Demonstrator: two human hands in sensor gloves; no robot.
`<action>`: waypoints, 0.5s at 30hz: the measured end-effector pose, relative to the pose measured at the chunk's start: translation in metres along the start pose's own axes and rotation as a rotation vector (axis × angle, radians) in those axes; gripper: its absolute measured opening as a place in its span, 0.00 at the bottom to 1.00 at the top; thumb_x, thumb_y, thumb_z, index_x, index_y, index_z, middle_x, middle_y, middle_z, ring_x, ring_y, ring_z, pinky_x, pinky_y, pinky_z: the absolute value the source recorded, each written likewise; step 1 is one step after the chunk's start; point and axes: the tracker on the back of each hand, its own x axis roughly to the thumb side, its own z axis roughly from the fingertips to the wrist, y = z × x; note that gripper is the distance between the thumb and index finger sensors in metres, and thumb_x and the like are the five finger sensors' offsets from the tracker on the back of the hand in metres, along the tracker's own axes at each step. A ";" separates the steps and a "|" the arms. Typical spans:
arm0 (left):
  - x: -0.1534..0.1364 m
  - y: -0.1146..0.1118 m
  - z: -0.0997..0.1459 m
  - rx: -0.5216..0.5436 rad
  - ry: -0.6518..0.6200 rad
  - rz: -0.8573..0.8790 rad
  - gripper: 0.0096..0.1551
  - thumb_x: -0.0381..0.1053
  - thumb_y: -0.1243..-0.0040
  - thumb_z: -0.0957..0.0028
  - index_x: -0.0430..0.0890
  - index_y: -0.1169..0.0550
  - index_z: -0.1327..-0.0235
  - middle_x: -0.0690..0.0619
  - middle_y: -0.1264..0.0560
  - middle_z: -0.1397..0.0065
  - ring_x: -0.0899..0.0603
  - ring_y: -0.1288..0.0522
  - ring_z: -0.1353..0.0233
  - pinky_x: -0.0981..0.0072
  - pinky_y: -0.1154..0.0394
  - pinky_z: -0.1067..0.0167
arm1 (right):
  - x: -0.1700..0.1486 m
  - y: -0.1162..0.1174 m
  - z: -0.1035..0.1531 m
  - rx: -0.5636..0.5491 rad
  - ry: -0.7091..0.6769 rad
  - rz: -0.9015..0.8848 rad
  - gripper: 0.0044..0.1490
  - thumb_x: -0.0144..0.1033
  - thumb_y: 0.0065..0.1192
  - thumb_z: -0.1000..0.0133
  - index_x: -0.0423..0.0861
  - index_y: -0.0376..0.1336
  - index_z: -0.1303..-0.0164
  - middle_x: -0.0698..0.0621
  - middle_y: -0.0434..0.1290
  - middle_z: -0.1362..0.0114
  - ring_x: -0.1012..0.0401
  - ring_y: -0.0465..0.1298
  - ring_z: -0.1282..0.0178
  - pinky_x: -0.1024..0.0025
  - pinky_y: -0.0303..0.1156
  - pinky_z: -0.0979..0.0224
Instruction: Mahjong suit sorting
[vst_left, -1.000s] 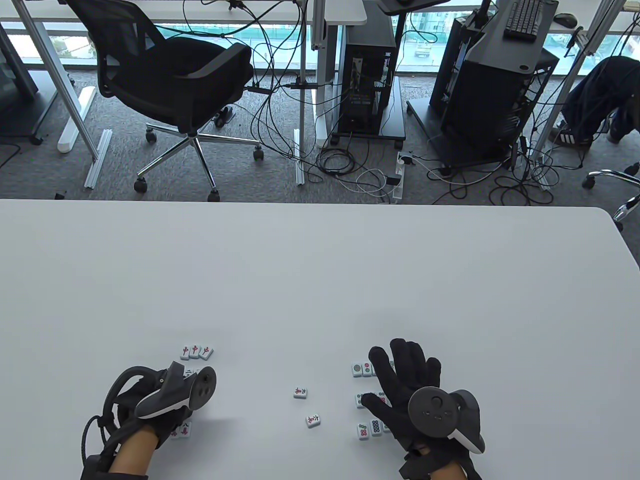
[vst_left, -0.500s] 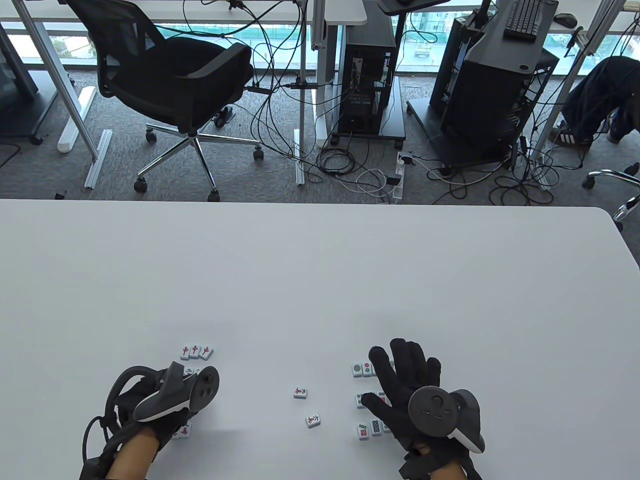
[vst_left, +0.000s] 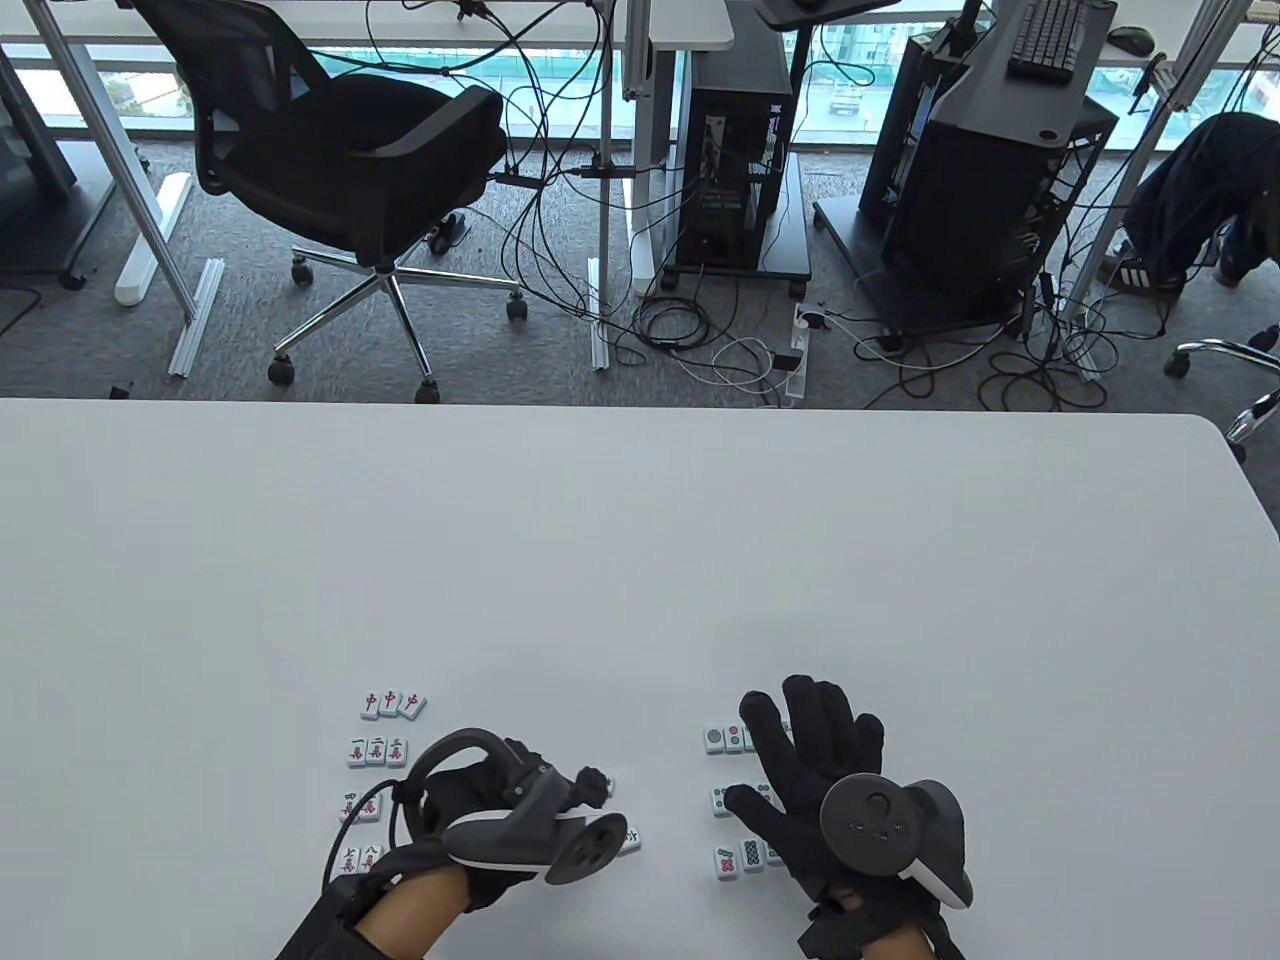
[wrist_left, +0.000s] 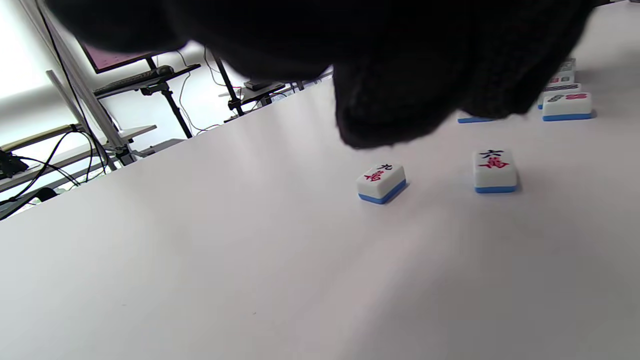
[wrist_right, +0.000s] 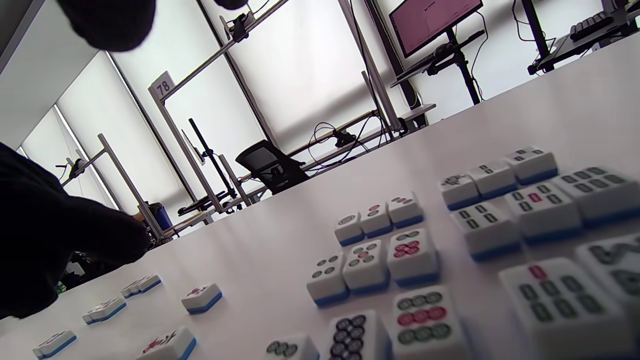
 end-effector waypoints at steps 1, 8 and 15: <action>0.007 -0.002 -0.007 -0.014 -0.023 -0.017 0.39 0.62 0.30 0.67 0.56 0.25 0.38 0.65 0.14 0.73 0.54 0.18 0.77 0.58 0.19 0.65 | 0.000 0.001 0.000 -0.005 -0.003 -0.008 0.49 0.64 0.47 0.42 0.62 0.34 0.16 0.44 0.30 0.12 0.42 0.29 0.16 0.31 0.28 0.22; 0.037 -0.019 -0.037 -0.058 -0.128 -0.118 0.39 0.61 0.30 0.67 0.57 0.25 0.38 0.65 0.14 0.73 0.54 0.18 0.77 0.57 0.19 0.65 | -0.002 0.000 0.000 -0.009 -0.002 -0.016 0.48 0.64 0.47 0.42 0.62 0.34 0.16 0.44 0.30 0.12 0.42 0.29 0.16 0.31 0.28 0.22; 0.045 -0.027 -0.042 -0.073 -0.137 -0.132 0.36 0.62 0.31 0.67 0.47 0.21 0.46 0.65 0.14 0.74 0.54 0.18 0.79 0.58 0.19 0.66 | -0.003 0.000 0.000 -0.008 0.001 -0.019 0.48 0.64 0.47 0.41 0.62 0.34 0.16 0.44 0.30 0.12 0.42 0.29 0.16 0.31 0.28 0.22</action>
